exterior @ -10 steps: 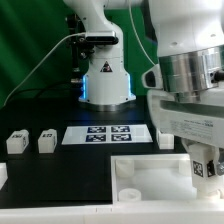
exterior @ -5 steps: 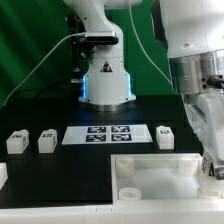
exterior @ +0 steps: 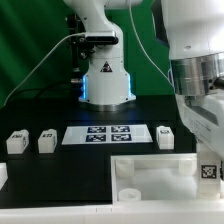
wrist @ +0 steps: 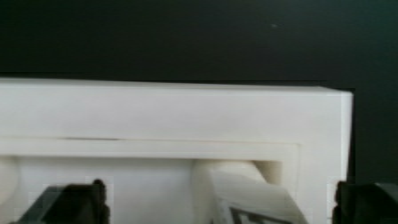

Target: Assemble one leg

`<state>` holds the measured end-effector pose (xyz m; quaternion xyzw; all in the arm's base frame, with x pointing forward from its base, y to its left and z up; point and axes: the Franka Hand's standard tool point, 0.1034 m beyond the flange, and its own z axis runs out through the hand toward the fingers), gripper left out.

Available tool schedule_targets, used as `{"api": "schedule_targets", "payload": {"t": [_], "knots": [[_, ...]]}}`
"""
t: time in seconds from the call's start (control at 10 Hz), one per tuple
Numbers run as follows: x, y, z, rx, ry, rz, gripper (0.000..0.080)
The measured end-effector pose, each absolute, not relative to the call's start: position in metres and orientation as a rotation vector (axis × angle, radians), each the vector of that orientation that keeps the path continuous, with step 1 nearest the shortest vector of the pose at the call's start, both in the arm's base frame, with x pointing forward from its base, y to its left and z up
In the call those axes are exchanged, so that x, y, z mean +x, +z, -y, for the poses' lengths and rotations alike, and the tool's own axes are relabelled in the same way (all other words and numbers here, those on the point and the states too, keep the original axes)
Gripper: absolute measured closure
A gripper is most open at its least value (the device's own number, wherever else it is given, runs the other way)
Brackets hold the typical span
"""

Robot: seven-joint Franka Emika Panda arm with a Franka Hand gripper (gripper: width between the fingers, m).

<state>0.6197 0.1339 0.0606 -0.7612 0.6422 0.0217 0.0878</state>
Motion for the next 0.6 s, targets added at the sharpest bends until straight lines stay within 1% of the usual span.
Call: {"api": "schedule_targets", "payload": {"t": [0.3, 0.5, 0.6], "knots": [[0.6235, 0.0668, -0.1324, -2.618, -0.016, -1.416, 0.0151], [0.6227, 0.0651, -0.1359, -2.734, -0.046, -1.209, 0.0151], [0.6228, 0.0642, -0.1347, -2.816, -0.065, -1.024, 0.0151]]}}
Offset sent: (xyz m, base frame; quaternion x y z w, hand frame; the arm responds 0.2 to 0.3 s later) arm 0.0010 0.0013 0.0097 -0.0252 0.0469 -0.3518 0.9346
